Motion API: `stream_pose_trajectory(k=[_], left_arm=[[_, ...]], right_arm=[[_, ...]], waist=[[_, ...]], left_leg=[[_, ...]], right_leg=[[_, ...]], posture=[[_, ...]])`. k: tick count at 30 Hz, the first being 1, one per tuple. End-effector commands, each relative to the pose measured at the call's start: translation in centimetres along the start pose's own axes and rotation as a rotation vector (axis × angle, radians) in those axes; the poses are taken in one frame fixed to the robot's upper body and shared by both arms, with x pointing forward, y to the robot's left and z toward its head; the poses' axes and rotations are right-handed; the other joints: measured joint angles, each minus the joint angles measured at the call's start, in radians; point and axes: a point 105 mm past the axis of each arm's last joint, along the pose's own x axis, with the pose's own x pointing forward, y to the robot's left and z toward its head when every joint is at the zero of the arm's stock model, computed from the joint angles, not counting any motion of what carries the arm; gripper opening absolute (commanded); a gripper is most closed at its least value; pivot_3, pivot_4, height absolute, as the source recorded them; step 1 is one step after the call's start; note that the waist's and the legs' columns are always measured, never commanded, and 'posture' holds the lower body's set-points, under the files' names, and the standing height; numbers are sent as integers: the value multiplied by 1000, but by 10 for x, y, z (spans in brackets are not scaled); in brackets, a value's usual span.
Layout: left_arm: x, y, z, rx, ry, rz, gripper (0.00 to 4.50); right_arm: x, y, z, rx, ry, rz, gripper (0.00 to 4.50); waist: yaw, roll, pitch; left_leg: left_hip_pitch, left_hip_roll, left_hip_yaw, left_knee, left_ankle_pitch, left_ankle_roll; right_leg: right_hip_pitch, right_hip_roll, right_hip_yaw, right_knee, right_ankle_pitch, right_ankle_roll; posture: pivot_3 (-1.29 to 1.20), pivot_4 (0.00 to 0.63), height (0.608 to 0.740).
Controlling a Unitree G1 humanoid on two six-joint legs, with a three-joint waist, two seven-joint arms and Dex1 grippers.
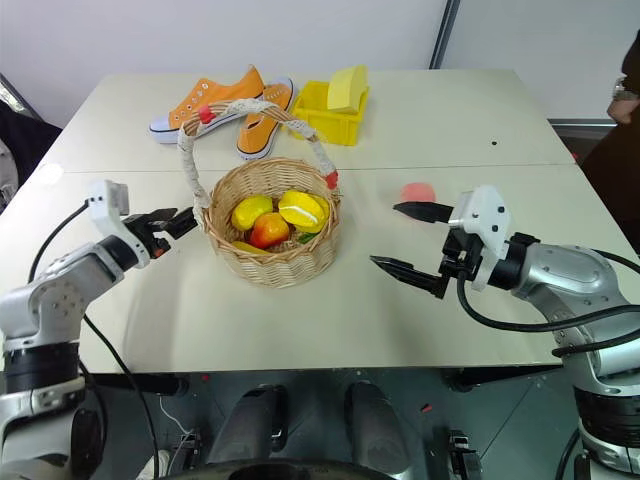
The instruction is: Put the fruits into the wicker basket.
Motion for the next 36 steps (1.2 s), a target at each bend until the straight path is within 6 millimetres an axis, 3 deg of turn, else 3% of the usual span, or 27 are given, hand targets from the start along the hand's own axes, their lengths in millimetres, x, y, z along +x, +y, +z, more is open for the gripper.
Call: stream_pose_trajectory(k=[1, 6, 17, 20, 24, 26, 31, 36], left_arm=[[11, -2, 14, -23, -10, -6, 4500], [23, -5, 10, -23, 59, -14, 4500], [28, -3, -1, -18, 135, 7, 4500], [29, -3, -2, -25, 142, 3, 3630], [28, -1, -1, -38, 136, 14, 1666], [27, 3, 1, -42, 133, 30, 1045], [21, 12, 9, -29, 98, 61, 1045], [5, 19, 34, -28, -20, 72, 1045]], right_arm=[[4, 8, 15, -41, -20, 39, 4463], [9, 13, 24, -61, -34, 62, 4463], [16, 17, 32, -69, -56, 92, 4463], [18, 17, 33, -70, -62, 98, 4500], [20, 18, 36, -75, -71, 103, 4500], [21, 18, 37, -78, -74, 105, 4500], [22, 17, 39, -86, -81, 107, 4500], [24, 17, 39, -92, -85, 110, 4500]], waist=[[2, 0, 0], [1, -1, 0], [2, -1, 0], [2, -1, 0], [0, -1, 0], [0, -1, 0], [-1, -1, 0], [-3, -1, 0]], left_leg=[[0, 0, 0, 0, 0, 0], [-1, 0, 0, 0, 0, 0], [-1, 0, 0, 0, 0, 0], [-1, 0, 0, 0, 0, 0], [0, 0, 0, 0, 0, 0], [0, 0, 0, 0, 0, 0], [0, 0, 0, 1, 0, 0], [0, 0, 0, 0, 0, 0]], right_leg=[[0, 0, 0, 0, 0, 0], [0, -1, 0, 0, 0, 1], [0, -1, 0, 0, 0, 1], [0, -1, 0, 0, 0, 1], [0, -1, 0, 1, 0, 1], [0, -1, 0, 1, 0, 1], [0, -1, 0, 1, 0, 1], [-1, -1, 0, 1, 0, 1]], posture=[[0, 150, 740], [0, 150, 740], [0, 150, 740], [0, 150, 740], [0, 150, 740], [0, 150, 740], [0, 150, 740], [0, 150, 740]])
